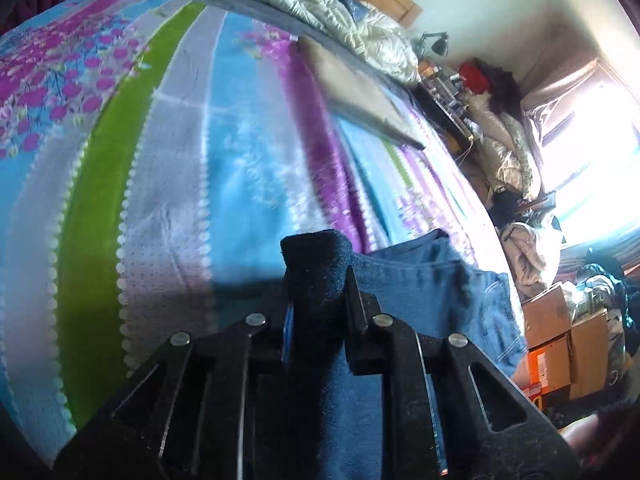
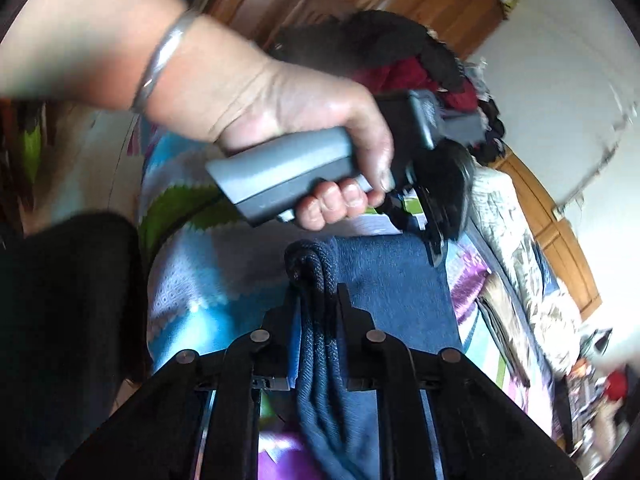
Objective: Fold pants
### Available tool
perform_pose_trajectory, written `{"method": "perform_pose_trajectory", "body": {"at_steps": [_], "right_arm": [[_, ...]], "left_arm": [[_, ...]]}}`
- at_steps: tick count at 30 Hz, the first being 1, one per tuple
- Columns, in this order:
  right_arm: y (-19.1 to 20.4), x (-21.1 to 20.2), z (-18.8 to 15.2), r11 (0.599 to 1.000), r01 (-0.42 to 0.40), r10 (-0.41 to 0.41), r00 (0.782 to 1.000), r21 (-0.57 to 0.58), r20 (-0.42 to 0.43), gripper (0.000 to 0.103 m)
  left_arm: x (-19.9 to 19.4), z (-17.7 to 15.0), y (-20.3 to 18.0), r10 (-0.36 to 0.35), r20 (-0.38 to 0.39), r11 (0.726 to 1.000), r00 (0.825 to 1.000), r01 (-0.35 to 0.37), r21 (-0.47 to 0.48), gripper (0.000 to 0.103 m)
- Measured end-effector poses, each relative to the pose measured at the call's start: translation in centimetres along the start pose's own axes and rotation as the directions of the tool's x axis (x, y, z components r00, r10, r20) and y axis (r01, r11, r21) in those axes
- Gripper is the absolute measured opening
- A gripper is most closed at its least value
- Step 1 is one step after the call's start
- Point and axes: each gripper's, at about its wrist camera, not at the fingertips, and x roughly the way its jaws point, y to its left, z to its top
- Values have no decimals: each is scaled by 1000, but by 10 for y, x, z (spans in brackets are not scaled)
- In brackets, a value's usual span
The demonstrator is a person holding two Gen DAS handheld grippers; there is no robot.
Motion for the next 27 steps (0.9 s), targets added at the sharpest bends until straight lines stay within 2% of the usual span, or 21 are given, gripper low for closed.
{"method": "perform_pose_trajectory", "body": {"at_steps": [3,5,8,10,12,14,17,18,21,23,24,25,27], "right_arm": [[-40,-34,-5,990,0,-4,1000,139,23,16],[-69,-61,-17,970,9,-19,999,245,37,16],[-118,-106,-53,902,50,-71,997,429,33,15],[-148,-136,-91,827,96,-115,993,554,0,15],[-175,-165,-137,717,121,-141,990,687,-27,15],[-196,-190,-189,579,137,-158,986,804,-54,15],[-218,-223,-276,317,144,-192,978,937,-85,15],[-222,-233,-308,215,137,-206,974,967,-92,15],[-223,-252,-384,-16,132,-222,966,991,-132,15],[-219,-258,-423,-141,98,-223,966,985,-128,15],[-215,-260,-442,-210,47,-228,969,977,-96,15],[-211,-261,-455,-259,13,-237,968,966,-76,15],[-207,-263,-469,-306,-33,-260,964,952,-50,15]], "left_arm": [[-12,12,-36,-29,21,1000,999,29,-9,19],[-12,19,-76,-45,32,999,998,45,-2,19],[2,29,-147,-98,26,995,995,98,35,19],[29,33,-196,-131,0,990,991,131,55,19],[62,33,-239,-151,-42,985,988,154,78,19],[102,27,-280,-150,-95,981,984,160,114,19],[182,10,-337,-142,-198,977,970,169,130,19],[210,2,-357,-133,-232,977,964,167,136,19],[282,-26,-405,-57,-305,975,951,119,188,19],[321,-43,-423,-5,-343,973,939,83,213,19],[335,-51,-427,30,-355,974,934,53,220,19],[344,-57,-431,61,-356,973,932,24,228,19],[358,-64,-438,111,-341,968,934,-24,252,19]]}}
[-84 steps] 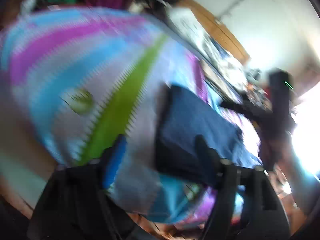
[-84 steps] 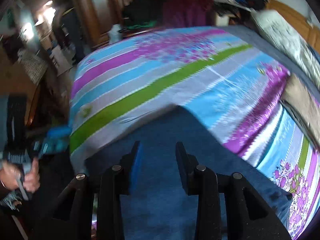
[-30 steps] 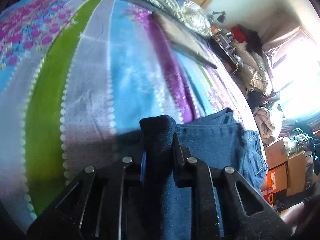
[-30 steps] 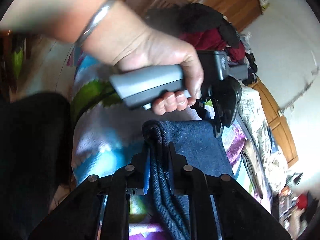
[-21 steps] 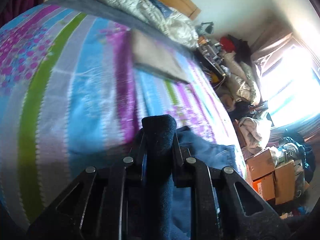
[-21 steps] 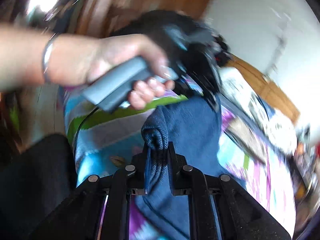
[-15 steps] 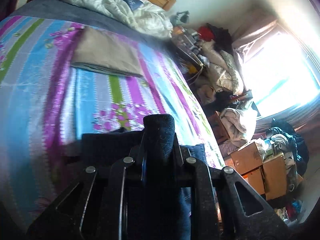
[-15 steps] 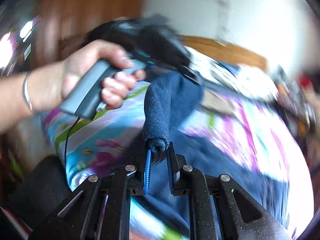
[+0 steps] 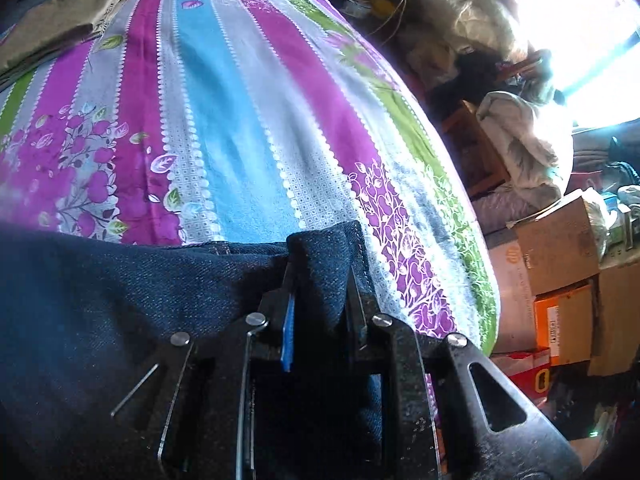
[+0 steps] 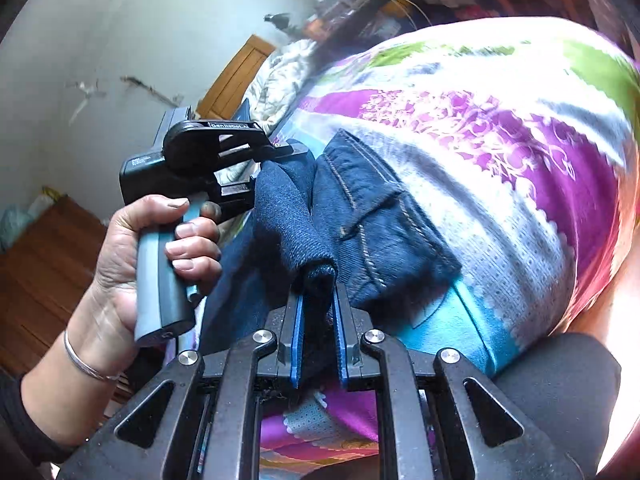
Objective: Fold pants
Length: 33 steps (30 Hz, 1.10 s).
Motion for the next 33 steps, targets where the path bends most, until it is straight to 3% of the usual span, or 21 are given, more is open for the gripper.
{"method": "perform_pose_trajectory", "body": {"at_steps": [7,11,13,15,16,17,19,20,21,23,24,27,29,30,31,32,33], "right_arm": [[-15,-17,-5,994,-97,94,994,55,49,14],[-31,-33,-9,991,-103,96,992,89,76,14],[-35,-35,-11,990,-89,81,994,111,80,14],[-39,-36,-12,987,-46,36,997,152,66,17],[-43,-40,-12,983,-36,25,998,182,63,24],[-47,-46,-11,979,-2,-13,997,202,73,50],[-52,-83,-11,977,103,-141,969,187,201,61],[-55,-99,-9,972,148,-192,948,183,254,61],[-58,-113,-6,968,171,-219,934,185,283,61],[-53,-128,2,981,147,-180,935,130,305,61],[-39,-130,7,989,136,-147,941,56,304,61],[16,-110,11,982,56,-13,973,-181,228,58],[35,-77,9,969,-81,107,989,-232,103,51],[37,-52,7,967,-115,124,992,-228,27,47],[33,-29,4,970,-95,91,995,-226,-26,33],[20,-8,2,979,-35,22,998,-198,-66,21],[-1,5,1,991,10,-22,996,-137,-83,10]], "left_arm": [[-16,2,-29,80,55,997,995,-80,6,19],[-14,1,-51,127,86,991,988,-130,30,19],[2,5,-52,132,56,991,990,-133,31,22],[30,8,-53,151,0,984,988,-151,90,32],[39,10,-56,172,-23,976,985,-167,137,33],[37,8,-62,187,-26,970,982,-181,163,34],[19,14,-73,174,-12,972,985,-169,166,35],[1,18,-77,113,43,980,993,-118,162,36],[-16,23,-80,69,104,982,992,-86,169,38],[-48,32,-84,32,221,976,975,-78,201,80],[-58,35,-86,7,232,969,973,-64,239,85],[-56,22,-82,-40,124,940,991,-5,341,80],[-38,-1,-71,-80,33,925,996,62,374,65],[-27,-8,-67,-91,-4,919,996,85,385,59],[-7,-15,-61,-99,-51,916,994,111,385,43],[10,-16,-53,-103,-91,919,990,130,372,34],[24,-17,-48,-103,-114,921,988,138,364,34]]}}
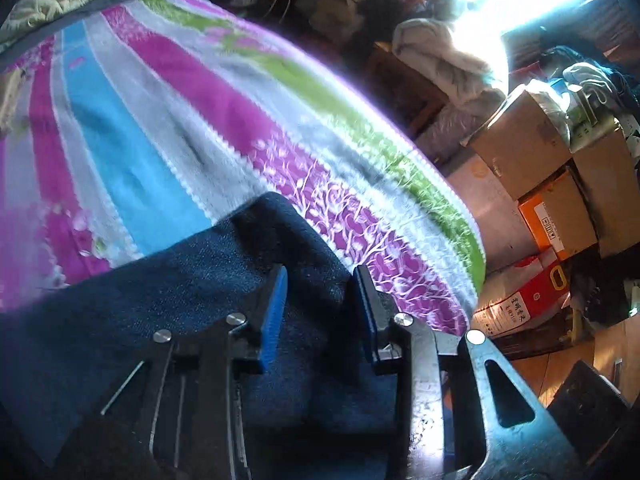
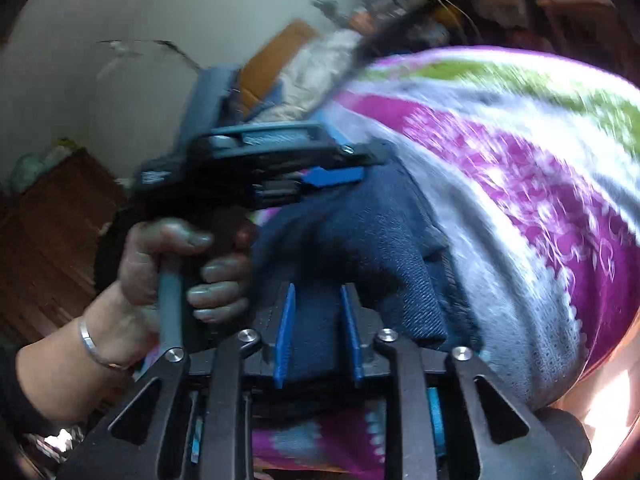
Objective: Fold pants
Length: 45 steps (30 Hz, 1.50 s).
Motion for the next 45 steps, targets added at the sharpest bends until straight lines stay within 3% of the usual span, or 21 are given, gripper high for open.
{"method": "perform_pose_trajectory", "body": {"at_steps": [1,2,3,7,10,12,16,19,22,24,27,28,29,30,32,34,35,37,40,42,45], "right_arm": [[-23,4,-1,996,-16,15,1000,93,13,0],[-40,1,0,978,-74,66,997,193,45,0],[-45,-5,3,975,-47,34,998,219,60,0],[-33,-25,6,985,70,-89,990,159,112,0],[-17,-61,-1,980,156,-178,963,124,203,0],[-8,-78,-3,980,183,-197,952,83,233,1],[10,-75,-2,980,199,-191,962,-24,196,1],[24,-45,5,985,151,-140,981,-78,133,1],[40,13,31,976,121,-115,993,-184,39,1],[22,61,52,972,167,-178,982,-163,-58,0],[-22,77,76,983,186,-185,979,9,-90,0],[-20,75,84,969,248,-247,966,-2,-81,0],[-15,68,91,925,375,-377,925,-58,-47,0],[-9,62,98,889,446,-449,893,-108,-8,11],[-7,51,109,929,360,-361,933,-92,5,11],[7,59,118,955,262,-269,962,-138,-40,11],[15,67,121,969,181,-193,979,-166,-64,10],[22,95,126,979,87,-111,986,-184,-124,9],[-1,130,136,931,327,-353,921,-165,-163,12],[14,117,143,881,420,-441,896,-219,-57,18],[60,83,130,846,415,-419,906,-335,64,18]], "left_arm": [[25,2,11,1,-29,1000,1000,-1,-14,31],[33,8,20,-24,-21,1000,999,24,-17,27],[36,12,22,-38,5,999,999,38,-1,24],[44,26,15,35,27,999,999,-36,34,2],[19,29,10,44,73,999,996,-47,27,1],[-25,17,8,2,190,1000,982,-8,29,3],[-78,-19,28,74,273,997,959,-74,-13,4],[-77,-40,42,156,222,987,963,-159,-4,4],[-44,-64,55,273,143,958,951,-282,46,16],[-38,-81,74,223,167,973,960,-229,17,18],[-47,-73,92,171,163,984,972,-161,-76,11],[-55,-73,98,190,166,980,968,-176,-96,10],[-67,-76,101,224,185,972,957,-205,-114,12],[-79,-81,106,280,209,957,937,-254,-141,15],[-106,-96,120,362,261,927,895,-317,-202,45],[-128,-118,135,401,315,909,860,-329,-257,55],[-130,-124,138,412,314,903,855,-336,-268,57],[-113,-138,153,413,247,898,877,-347,-271,60],[-93,-146,157,405,229,904,885,-349,-248,62],[-94,-139,154,407,212,902,888,-354,-249,61],[-116,-133,165,398,281,891,873,-294,-347,58]]}}
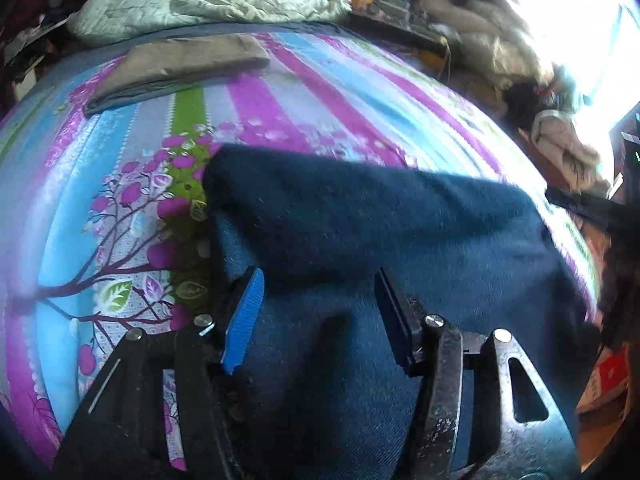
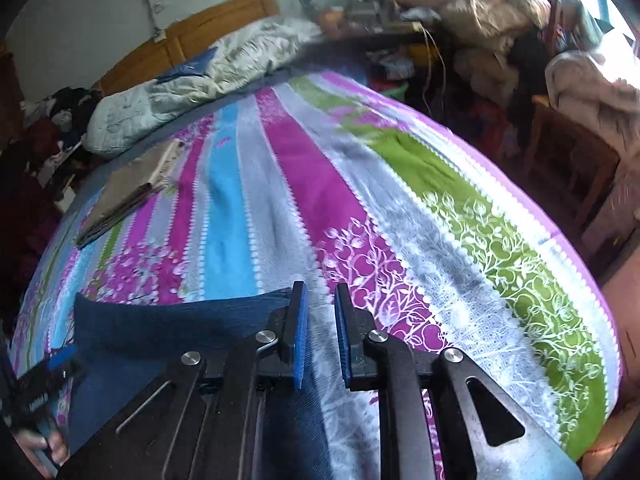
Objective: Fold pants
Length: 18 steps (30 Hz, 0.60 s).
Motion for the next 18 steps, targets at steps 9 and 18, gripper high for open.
{"method": "perform_pose_trajectory", "body": {"at_steps": [9,18], "right_arm": [[16,6,-83,985,-167,169,985,53,-41,7],[37,-81,-96,989,-118,122,991,-87,49,31]], "left_arm": [[74,51,4,66,-74,993,995,-58,103,65],[-42,-22,-18,-77,-31,992,997,80,100,62]]}}
